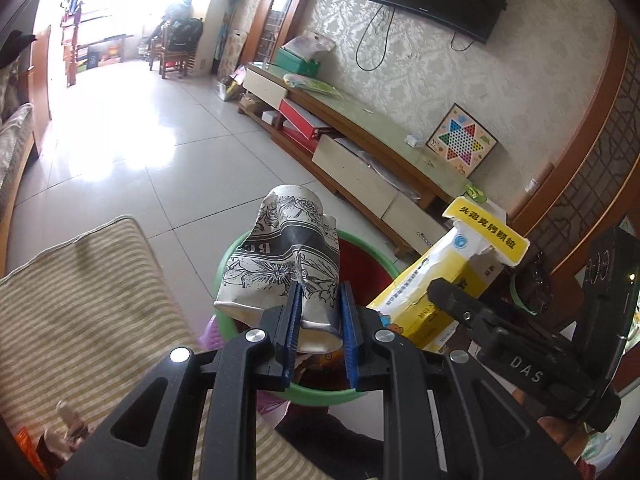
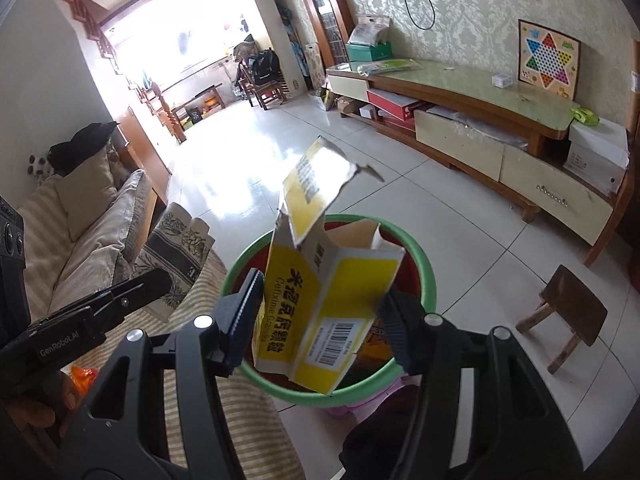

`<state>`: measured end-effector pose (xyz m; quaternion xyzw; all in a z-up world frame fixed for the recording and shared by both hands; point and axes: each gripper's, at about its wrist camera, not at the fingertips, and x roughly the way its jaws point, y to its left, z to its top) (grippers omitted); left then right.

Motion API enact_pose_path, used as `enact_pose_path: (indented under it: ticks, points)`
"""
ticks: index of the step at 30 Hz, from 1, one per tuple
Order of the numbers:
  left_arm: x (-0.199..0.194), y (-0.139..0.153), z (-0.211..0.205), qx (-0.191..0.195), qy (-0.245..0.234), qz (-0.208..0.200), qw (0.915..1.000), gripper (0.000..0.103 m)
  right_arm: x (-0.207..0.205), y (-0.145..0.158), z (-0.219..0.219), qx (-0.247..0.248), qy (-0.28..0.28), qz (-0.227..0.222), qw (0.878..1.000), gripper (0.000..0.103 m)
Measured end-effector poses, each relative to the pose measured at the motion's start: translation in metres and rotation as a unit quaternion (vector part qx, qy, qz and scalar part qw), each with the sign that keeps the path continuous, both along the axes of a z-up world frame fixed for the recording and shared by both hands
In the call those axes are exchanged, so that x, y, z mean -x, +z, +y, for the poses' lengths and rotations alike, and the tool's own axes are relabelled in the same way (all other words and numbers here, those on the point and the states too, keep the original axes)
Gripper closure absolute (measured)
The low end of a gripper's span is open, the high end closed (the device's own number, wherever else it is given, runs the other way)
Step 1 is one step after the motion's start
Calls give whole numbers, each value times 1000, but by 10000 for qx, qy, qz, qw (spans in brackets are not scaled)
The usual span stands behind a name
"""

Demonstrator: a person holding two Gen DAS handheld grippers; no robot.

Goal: Collect trash
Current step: 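Carry the paper cup and yellow carton over the red bucket and open both tools, then grasp the pink snack wrapper with the left tool while the right tool grasps the orange snack bag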

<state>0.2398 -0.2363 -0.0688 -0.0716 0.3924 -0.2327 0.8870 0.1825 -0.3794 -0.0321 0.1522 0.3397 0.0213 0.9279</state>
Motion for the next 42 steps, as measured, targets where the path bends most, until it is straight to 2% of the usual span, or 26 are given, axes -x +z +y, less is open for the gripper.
enact_pose_path:
  ticks: [2, 3, 4, 6, 11, 17, 21, 24, 26, 28, 30, 32, 34, 37, 41, 42]
  points:
    - [-7, -4, -6, -83, 8, 31, 10000, 83, -7, -7, -2, 6, -28, 17, 10000, 48]
    - [-9, -5, -7, -118, 27, 40, 9999, 72, -11, -10, -3, 16, -39, 15, 10000, 44]
    - [-10, -6, -7, -139, 45, 43, 9999, 55, -15, -12, -4, 30, -73, 16, 10000, 42]
    - [-10, -7, -6, -131, 132, -13, 9998, 46, -19, -17, -7, -11, -156, 2, 9999, 39]
    - [2, -4, 8, -197, 144, -19, 9997, 46, -14, -16, -4, -147, -214, -30, 9997, 35]
    - [41, 5, 49, -56, 473, -108, 9988, 38, 16, 4, 16, -38, -210, -127, 9997, 28]
    - [84, 13, 85, -101, 817, -299, 9962, 26, 41, 13, 48, 55, 112, -170, 9998, 22]
    - [115, 12, 118, -411, 1069, -351, 9928, 25, 55, 14, 81, 165, 494, -96, 9986, 19]
    - [132, 9, 148, -683, 1362, -296, 9879, 24, 63, 12, 102, 177, 742, 3, 9971, 19]
    - [152, 5, 188, -852, 1847, -196, 9789, 24, 69, 8, 124, 106, 1040, 145, 9944, 19]
    - [171, 0, 235, -928, 2510, -49, 9635, 24, 76, 5, 149, 87, 1317, 240, 9910, 19]
    - [186, -6, 283, -817, 3144, 116, 9457, 24, 82, 3, 172, 54, 1541, 297, 9876, 19]
    - [189, -21, 321, -730, 3533, 511, 9313, 25, 85, 0, 189, -49, 1714, 391, 9844, 19]
    - [180, -53, 349, -483, 3366, 1046, 9346, 25, 90, -3, 216, -205, 1972, 566, 9785, 19]
    - [159, -84, 361, -433, 3269, 1273, 9355, 25, 105, 3, 246, -119, 2238, 557, 9730, 19]
    - [155, -90, 362, -404, 3225, 1323, 9364, 30, 107, 4, 253, -101, 2298, 567, 9715, 19]
